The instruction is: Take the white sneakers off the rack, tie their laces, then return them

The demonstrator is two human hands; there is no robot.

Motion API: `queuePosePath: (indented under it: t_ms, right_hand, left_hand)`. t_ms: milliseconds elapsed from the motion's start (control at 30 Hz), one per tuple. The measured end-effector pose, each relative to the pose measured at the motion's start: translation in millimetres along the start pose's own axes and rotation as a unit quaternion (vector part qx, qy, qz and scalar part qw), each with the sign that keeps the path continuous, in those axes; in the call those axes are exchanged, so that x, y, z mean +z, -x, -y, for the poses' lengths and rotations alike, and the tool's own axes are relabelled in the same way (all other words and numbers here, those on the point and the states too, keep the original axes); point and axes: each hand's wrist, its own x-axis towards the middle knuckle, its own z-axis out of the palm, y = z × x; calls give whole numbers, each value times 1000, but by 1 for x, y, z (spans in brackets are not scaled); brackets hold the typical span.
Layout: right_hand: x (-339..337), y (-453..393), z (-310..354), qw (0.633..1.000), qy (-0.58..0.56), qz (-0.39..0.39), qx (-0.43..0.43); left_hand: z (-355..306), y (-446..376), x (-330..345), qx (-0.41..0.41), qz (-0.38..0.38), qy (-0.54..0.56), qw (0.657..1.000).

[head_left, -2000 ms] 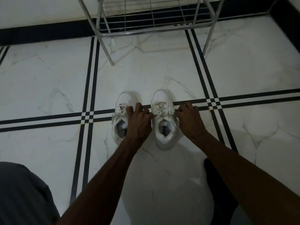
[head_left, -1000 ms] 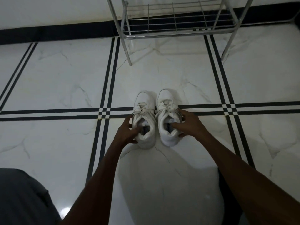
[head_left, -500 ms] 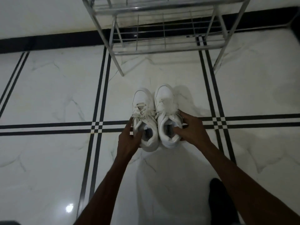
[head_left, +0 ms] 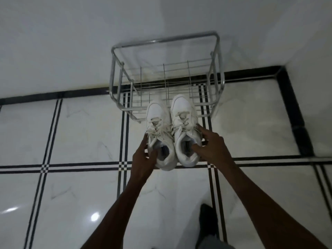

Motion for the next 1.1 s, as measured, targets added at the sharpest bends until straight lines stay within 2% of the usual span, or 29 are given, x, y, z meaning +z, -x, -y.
queuePosePath:
  t_ms: [167,300,633,867,1100]
  right_hand:
    - [-40,-35,62,1000,10,9,15]
    - [-44,-89,88,1000,15,0,15]
    - [-19,-231,96,998,9,32,56]
    - [-4,-274,83,996,8,37,78]
    - [-8,-280,86,993,32,51,100]
  left_hand:
    - [-72,-40,-17,12,9,-17,1000]
    - [-93,-106,-22,12,17,-54,998]
    - [-95,-258,-23,22,52,-106,993]
    - [-88,-299,-17,3,74,-98,992]
    - [-88,-308,-22,-5,95,-94,991]
